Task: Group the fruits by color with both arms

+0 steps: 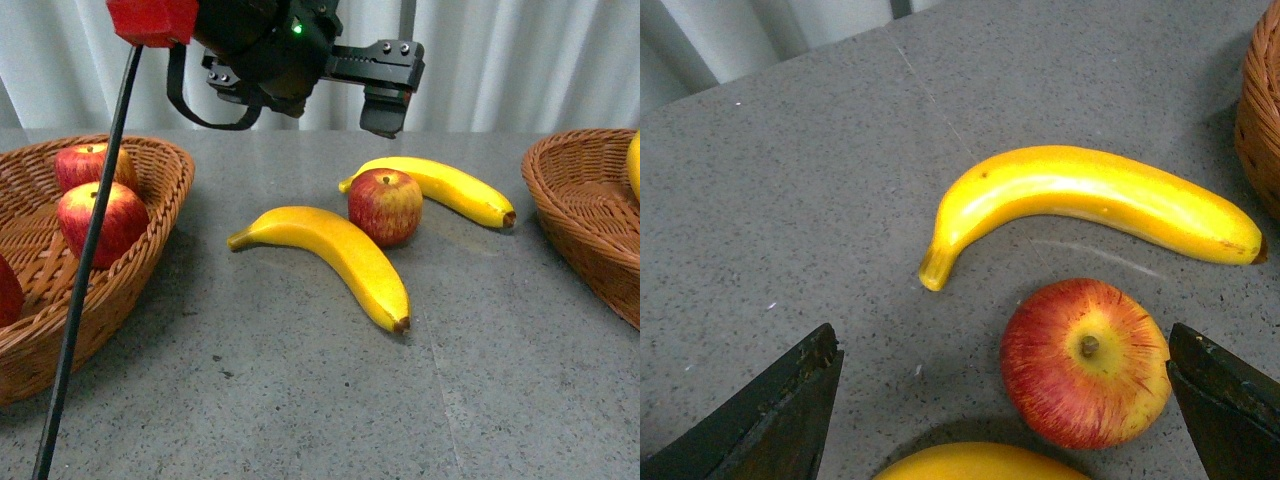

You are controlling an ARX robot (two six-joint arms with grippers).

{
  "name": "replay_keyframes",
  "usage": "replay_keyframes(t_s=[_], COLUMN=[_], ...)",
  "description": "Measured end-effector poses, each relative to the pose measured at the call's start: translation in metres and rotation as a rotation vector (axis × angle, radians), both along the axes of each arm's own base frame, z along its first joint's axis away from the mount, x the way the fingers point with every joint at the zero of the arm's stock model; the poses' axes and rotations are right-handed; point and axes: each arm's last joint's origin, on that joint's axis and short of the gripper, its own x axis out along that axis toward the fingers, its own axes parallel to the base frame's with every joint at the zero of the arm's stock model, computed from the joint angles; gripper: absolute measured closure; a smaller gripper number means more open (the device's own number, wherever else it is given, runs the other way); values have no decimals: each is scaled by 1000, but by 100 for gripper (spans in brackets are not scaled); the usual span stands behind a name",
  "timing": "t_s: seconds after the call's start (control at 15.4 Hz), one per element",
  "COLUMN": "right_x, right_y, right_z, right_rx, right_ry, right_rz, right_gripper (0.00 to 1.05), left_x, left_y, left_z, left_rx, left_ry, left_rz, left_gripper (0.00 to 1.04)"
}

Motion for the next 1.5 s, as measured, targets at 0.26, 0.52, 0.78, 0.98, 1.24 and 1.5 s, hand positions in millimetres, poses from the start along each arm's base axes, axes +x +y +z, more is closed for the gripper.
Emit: replay_keyframes(t_s=[0.26, 0.52, 0.78, 0.98, 1.24, 1.5], right_x=[0, 0, 0, 0, 0, 0], right_y=[0, 0, 0, 0, 0, 0], right_z=[0, 0, 0, 0, 0, 0], right_rx=[0, 0, 0, 0, 0, 0], right_ry=[0, 0, 0, 0, 0, 0], right_rz=[0, 0, 0, 0, 0, 0], right_gripper=[7, 7, 7, 7, 7, 7], left_x=[6, 9, 13, 16, 17, 19], left_y=[-7, -12, -24, -23, -24, -25], left_z=[-23, -37, -56, -59, -62, -62], left_rx=[23, 57, 97, 96, 106, 112], left_ry=[56, 70, 79, 90, 97, 89], left_rz=[-34, -89, -178, -183, -197, -196], left_gripper=[7, 7, 7, 7, 7, 33])
